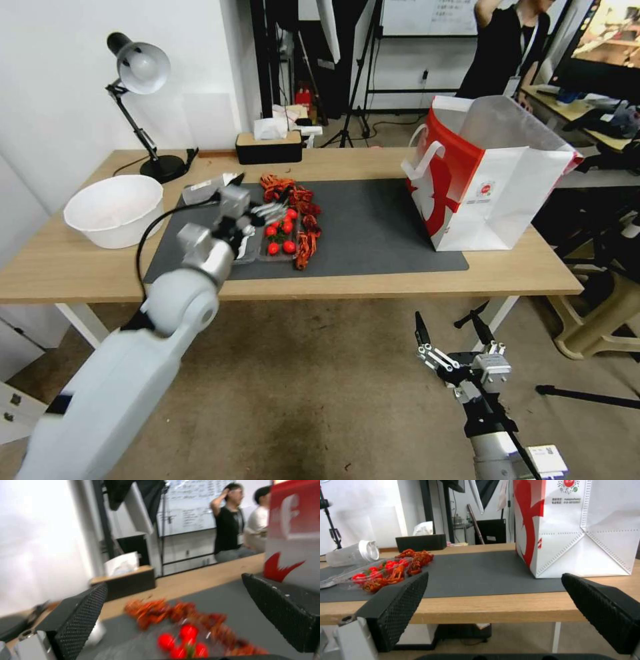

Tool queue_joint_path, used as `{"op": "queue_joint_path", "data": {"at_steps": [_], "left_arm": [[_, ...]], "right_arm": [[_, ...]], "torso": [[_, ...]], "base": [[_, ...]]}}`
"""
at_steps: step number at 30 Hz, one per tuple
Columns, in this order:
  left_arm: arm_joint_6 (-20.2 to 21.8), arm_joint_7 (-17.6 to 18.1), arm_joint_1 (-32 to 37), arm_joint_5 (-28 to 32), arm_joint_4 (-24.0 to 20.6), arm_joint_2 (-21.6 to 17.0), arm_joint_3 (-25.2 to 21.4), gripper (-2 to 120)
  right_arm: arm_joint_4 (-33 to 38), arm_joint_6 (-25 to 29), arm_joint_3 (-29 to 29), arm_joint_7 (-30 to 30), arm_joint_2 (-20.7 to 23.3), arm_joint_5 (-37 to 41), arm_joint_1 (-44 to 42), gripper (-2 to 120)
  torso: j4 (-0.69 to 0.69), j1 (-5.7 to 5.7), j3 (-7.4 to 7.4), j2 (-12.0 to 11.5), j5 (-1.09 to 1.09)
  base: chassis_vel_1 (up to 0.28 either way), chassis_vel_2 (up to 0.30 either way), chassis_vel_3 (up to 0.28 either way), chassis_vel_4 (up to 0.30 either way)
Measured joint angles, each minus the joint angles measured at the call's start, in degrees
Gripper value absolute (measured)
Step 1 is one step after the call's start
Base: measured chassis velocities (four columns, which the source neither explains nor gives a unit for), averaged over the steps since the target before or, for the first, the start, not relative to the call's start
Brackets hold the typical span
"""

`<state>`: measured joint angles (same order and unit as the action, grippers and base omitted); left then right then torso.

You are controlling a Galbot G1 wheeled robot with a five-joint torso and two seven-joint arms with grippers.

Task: Pick up the trash from the table and place it into the takeout bag.

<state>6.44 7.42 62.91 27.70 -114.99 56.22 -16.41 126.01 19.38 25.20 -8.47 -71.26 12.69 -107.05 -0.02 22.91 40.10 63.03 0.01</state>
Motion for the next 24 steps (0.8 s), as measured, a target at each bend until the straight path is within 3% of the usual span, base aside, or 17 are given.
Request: {"op": "queue_joint_path", "data": {"at_steps": [5, 12, 24], "left_arm": [[-2.82, -0.69, 13.18, -2.96, -3.71, 1.84, -8.36, 100], [-7.22, -0.53, 25.25, -5.80, -5.62, 5.39, -16.11, 100], [-8.59, 0.46, 29.86, -5.56, -7.90, 7.48, -20.47, 100]], "right_arm": [[0.02, 0.14, -0.41, 0.04, 0.23, 0.00, 0.04, 100], [0.20, 0.16, -1.00, 0.04, 0.48, 0.08, 0.15, 100], [0.03, 0.15, -2.50, -0.03, 0.96, 0.09, 0.97, 100]], "torso": [[0.02, 0.00, 0.00, 0.00, 0.00], [0.03, 0.00, 0.00, 0.00, -0.01], [0.01, 0.00, 0.00, -0.01, -0.01]], "base": [[0.000, 0.000, 0.000, 0.000], [0.000, 0.000, 0.000, 0.000], [0.000, 0.000, 0.000, 0.000]]}}
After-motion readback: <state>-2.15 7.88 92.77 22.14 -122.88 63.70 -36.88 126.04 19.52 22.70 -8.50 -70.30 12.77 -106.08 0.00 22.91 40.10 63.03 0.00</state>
